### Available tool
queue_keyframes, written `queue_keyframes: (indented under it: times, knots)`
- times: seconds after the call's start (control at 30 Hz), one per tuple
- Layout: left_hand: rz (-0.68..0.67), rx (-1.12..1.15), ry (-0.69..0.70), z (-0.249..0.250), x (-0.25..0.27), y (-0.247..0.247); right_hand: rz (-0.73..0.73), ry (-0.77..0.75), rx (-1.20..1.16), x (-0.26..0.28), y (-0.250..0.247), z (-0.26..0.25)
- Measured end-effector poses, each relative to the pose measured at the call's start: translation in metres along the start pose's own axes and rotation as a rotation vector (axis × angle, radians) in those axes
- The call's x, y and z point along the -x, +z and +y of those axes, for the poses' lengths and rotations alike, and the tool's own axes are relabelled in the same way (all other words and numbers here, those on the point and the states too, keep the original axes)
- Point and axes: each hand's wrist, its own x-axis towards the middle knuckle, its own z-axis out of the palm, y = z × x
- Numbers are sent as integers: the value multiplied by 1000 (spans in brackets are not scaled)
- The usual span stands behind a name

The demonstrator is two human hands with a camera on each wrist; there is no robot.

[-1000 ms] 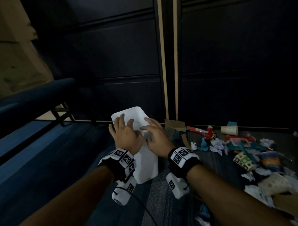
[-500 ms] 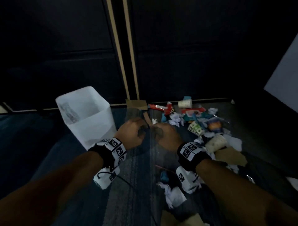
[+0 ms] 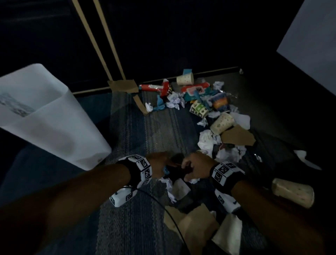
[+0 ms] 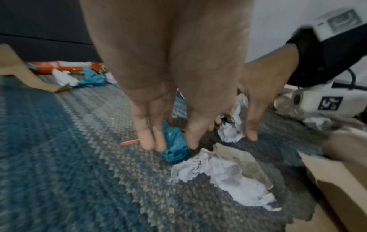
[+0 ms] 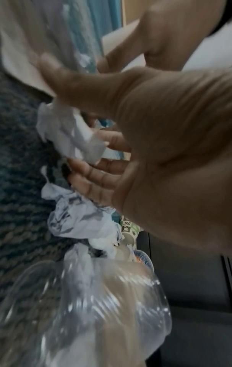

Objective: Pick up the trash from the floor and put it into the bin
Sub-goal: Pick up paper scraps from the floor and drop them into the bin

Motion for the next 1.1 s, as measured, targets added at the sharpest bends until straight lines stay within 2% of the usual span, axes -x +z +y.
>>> queue_keyframes:
  times: [0.1, 0.23, 0.33, 0.43, 0.5, 0.6, 0.8, 0.93, 1.1]
  knots:
    - [-105, -65, 58, -4, -16, 9, -28, -6, 71, 4, 6, 8]
    - [-113, -49, 34, -7, -22, 11, 10, -52, 38, -2, 10, 15]
    - [7, 70, 62, -8, -21, 5, 87, -83, -85, -6, 7, 15]
    - [117, 185, -55, -8, -22, -10, 245, -78, -199, -9, 0, 11]
    - [179, 213, -59, -8, -18, -21, 317, -78, -231, -12, -6, 4]
    - [306, 179, -12, -13, -5, -38, 390, -80, -254, -19, -16, -9]
    - [583, 156, -82, -25, 33, -60, 630, -103, -473, -38, -42, -46]
    - [890, 249, -63, -31, 67, -85, 734, -200, -601, -45, -57, -82]
    - [1255, 292, -157, -44, 118, -128, 823, -440, -730, -51, -81, -146]
